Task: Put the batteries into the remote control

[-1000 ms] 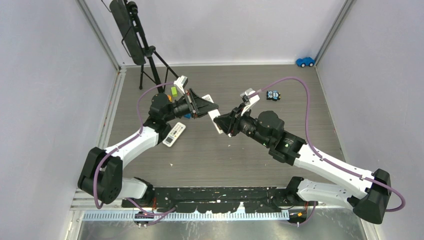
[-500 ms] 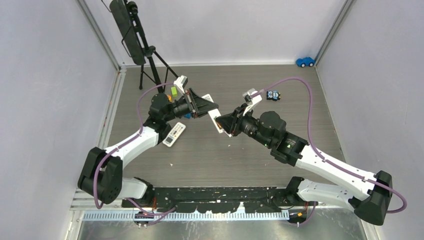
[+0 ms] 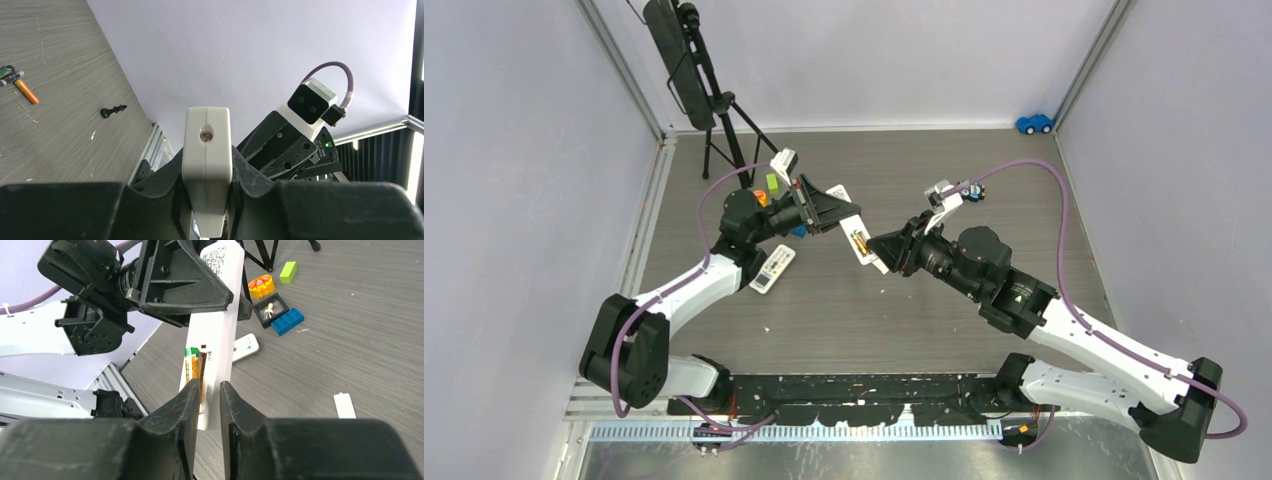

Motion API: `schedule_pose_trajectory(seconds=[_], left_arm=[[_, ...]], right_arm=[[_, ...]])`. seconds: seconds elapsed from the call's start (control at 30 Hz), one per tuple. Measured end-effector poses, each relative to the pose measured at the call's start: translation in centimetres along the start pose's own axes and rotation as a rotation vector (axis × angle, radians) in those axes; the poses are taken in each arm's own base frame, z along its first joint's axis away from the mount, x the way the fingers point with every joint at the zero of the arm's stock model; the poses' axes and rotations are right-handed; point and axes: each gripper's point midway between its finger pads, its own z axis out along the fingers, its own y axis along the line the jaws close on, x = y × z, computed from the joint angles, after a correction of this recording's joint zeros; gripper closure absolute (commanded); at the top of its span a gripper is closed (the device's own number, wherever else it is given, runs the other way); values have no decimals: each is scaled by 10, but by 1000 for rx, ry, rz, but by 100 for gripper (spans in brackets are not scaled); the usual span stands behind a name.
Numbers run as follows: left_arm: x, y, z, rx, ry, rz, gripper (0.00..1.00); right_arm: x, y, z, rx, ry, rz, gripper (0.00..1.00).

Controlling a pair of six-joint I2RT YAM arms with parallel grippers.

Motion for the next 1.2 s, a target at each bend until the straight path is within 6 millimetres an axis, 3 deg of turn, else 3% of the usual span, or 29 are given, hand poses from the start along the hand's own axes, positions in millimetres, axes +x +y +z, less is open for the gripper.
schedule_pose_trajectory(seconds=[0.2, 0.33, 0.73, 1.2], left_arm=[[2, 4, -1, -5, 1, 9, 100], [1, 7, -1, -12, -2, 34, 100], [-1, 11, -2, -31, -21, 70, 100], [-3, 14, -2, -46, -39, 74, 100]], right_arm=[[9, -4, 0, 16, 40, -4, 82], [11, -8, 0, 38, 58, -4, 71], [27, -16, 8, 81, 135, -12, 69], [25, -21, 7, 124, 132, 14, 54]])
